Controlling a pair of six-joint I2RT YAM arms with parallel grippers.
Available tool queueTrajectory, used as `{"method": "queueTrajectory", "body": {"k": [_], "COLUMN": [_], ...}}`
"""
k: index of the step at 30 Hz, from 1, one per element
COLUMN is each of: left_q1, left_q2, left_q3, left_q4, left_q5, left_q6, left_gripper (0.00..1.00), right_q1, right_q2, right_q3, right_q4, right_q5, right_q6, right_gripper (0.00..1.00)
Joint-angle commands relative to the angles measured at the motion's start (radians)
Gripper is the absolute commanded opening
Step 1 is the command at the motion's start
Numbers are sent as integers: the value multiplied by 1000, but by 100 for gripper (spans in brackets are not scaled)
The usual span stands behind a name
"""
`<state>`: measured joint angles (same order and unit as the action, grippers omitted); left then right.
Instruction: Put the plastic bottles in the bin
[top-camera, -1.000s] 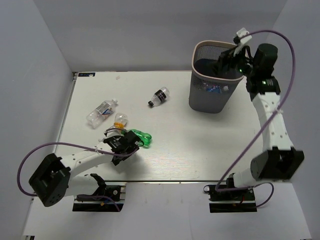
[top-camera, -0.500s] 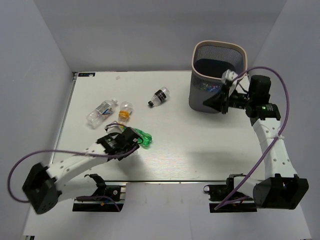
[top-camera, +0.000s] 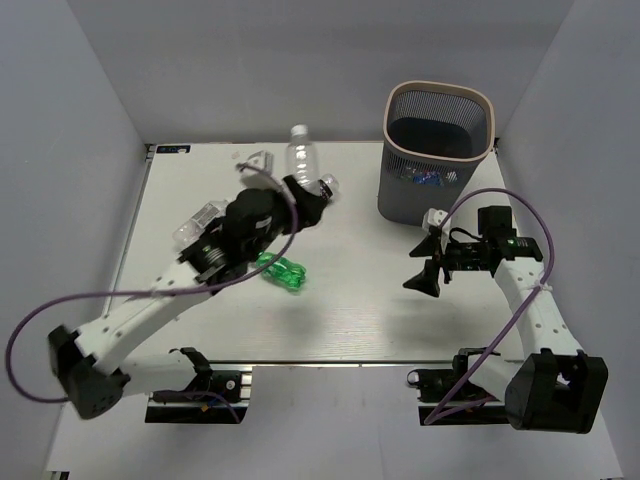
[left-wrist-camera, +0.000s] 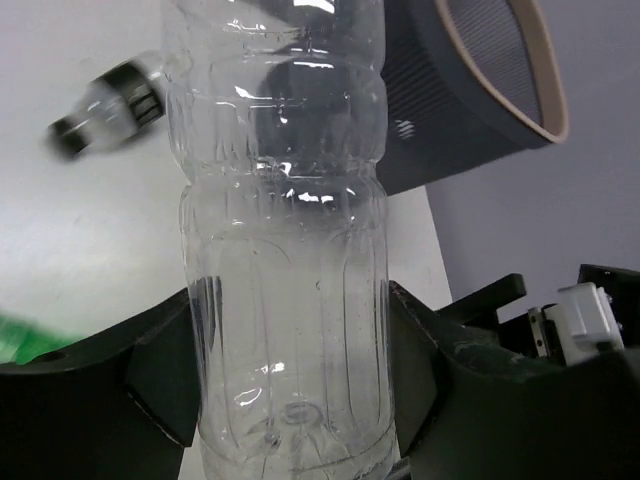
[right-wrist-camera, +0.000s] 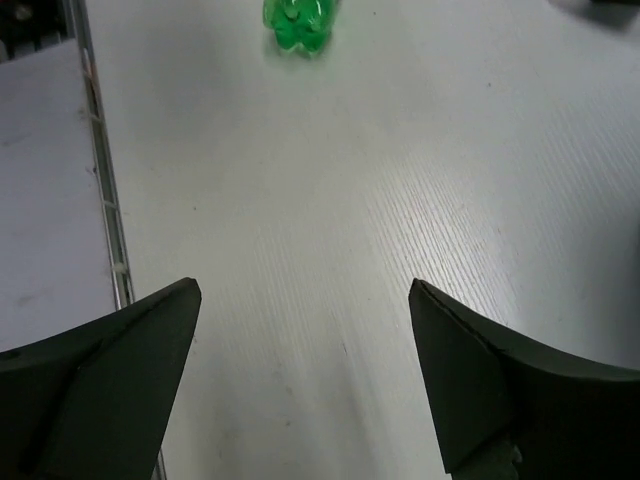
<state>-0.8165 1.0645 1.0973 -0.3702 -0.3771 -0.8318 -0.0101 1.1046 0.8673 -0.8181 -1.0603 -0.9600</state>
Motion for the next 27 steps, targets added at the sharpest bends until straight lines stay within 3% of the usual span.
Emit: {"method": "queueTrajectory", "body": {"k": [1,3,10,15,17,21,23,27], "left_q1": [13,13,22,31,31,31,31,31], "left_q2": [148,312,716,917,1009,1162,1242,1368], "left_q3": [91,177,708,985,1039,1153,1296,1408], "left_q4": [481,609,683,682,750,881,872,863], "left_q5": [214,321,517,537,537,454,432,374], "left_q6": [269,315,370,343,298,275,252,221], "left_gripper": [0,0,0,5,8,13,16,26], "right_q1": [9,44,88,108,116,118,122,119], "right_q2": [-32,-43,-48,-92,-95,-91,-104,-141], "right_q3": [-24,-68,-189,-244,-258,-252,-249,-277], "right_q4": [-85,-66,-32,56,71,100,114,177], "right_q5": [74,135,235,238,244,252,256,264], "right_q6": [-146,-148,-152,-94,-79,-50,-33,42], "right_gripper": [90,90,90,90,90,90,90,90]}}
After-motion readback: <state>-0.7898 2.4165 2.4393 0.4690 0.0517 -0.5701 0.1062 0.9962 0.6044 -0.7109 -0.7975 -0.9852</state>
